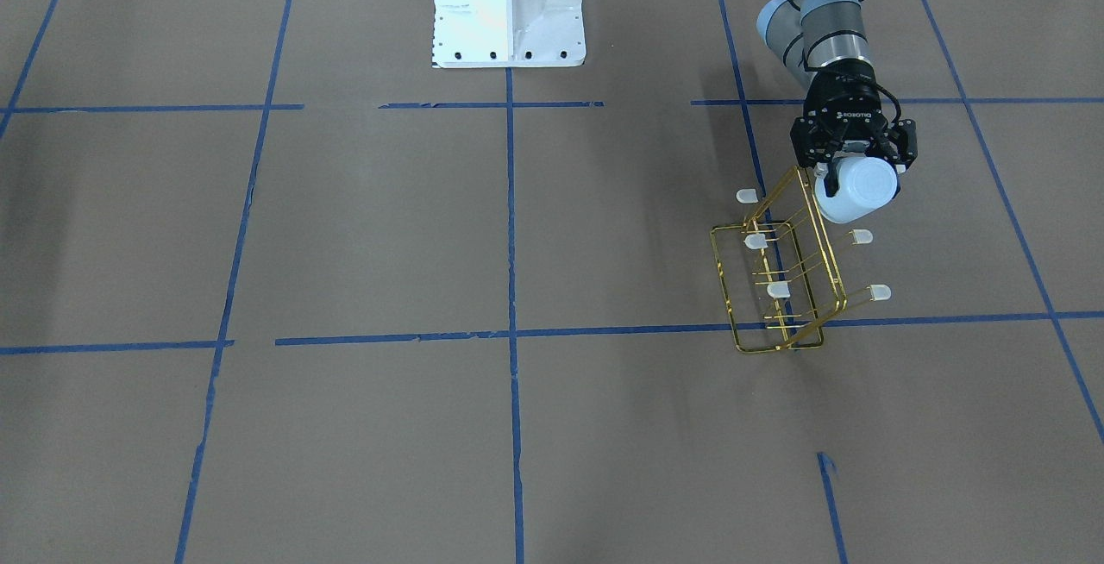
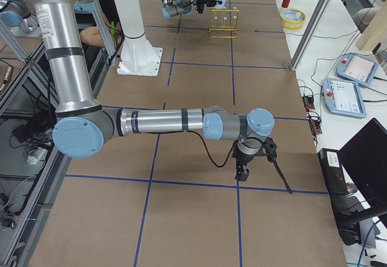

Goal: Hang cup on cup holder
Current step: 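Move the tipped cup toward a white peg on the gold rack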

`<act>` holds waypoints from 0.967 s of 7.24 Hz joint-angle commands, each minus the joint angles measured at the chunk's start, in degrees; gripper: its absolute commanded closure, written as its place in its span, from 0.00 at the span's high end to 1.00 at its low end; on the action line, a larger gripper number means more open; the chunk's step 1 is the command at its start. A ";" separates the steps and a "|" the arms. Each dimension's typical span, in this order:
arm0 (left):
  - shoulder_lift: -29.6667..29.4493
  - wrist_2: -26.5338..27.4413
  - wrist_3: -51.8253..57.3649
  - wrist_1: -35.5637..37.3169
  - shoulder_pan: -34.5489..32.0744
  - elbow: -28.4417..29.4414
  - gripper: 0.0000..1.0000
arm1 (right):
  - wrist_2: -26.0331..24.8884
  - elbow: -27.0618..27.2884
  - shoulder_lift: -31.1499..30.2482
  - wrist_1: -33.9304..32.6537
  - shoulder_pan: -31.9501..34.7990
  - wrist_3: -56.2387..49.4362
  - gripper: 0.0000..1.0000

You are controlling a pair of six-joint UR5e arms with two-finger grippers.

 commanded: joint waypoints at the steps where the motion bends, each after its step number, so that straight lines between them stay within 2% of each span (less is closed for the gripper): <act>1: 0.10 -0.52 0.00 -0.20 -0.33 0.82 0.00 | 0.00 0.00 0.00 0.00 0.00 0.00 1.00; 7: 0.36 -1.22 -3.33 -0.47 -0.42 1.27 0.00 | 0.00 0.00 0.00 0.00 0.00 0.00 1.00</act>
